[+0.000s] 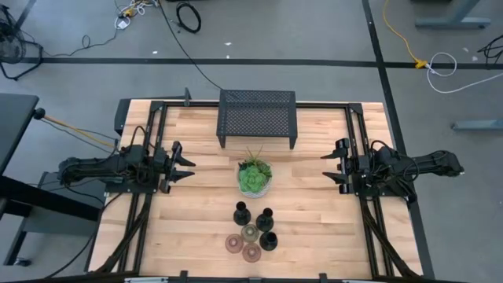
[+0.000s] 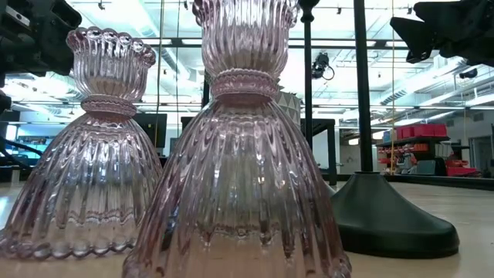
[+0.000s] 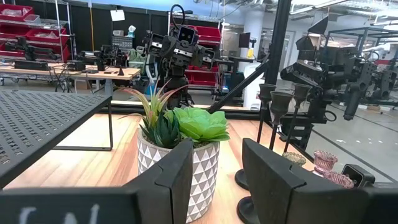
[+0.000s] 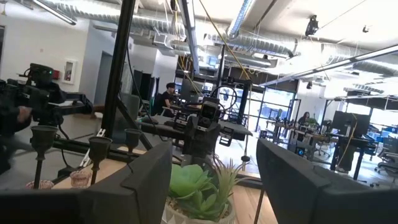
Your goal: Pick & Place candle stick holders
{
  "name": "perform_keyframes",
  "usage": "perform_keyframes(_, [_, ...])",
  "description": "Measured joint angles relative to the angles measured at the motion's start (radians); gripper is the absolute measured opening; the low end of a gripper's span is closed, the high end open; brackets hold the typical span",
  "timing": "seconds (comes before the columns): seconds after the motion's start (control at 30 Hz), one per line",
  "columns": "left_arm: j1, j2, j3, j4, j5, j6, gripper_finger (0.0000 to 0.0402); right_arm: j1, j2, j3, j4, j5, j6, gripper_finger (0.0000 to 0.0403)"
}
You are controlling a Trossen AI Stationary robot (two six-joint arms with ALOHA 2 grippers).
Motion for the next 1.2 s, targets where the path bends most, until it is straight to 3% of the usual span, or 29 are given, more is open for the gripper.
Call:
perform_keyframes(0.43, [0.000, 0.000, 0.000, 0.012, -0.002, 0.002, 0.0142, 0.000, 0.000, 0.000, 0.000, 0.000, 0.000, 0.0236])
perform_keyframes(0.67, [0.000, 0.000, 0.000, 0.060, -0.060, -0.044, 0.0142, 0.000, 0.000, 0.000, 0.000, 0.000, 0.000, 0.0236])
perform_keyframes(0.83, [-0.023, 0.019, 0.000, 0.075, 0.002, -0.127, 0.0142, 0.000, 0.000, 0.000, 0.002, 0.000, -0.004, 0.0236])
perform_keyframes(0.97, [-0.100, 0.122, 0.000, 0.179, -0.058, -0.156, 0.0142, 0.000, 0.000, 0.000, 0.009, 0.000, -0.007, 0.0236])
perform_keyframes(1.2, [-0.279, 0.493, 0.000, 0.529, -0.232, -0.082, 0.0142, 0.000, 0.000, 0.000, 0.011, -0.009, 0.065, 0.0236])
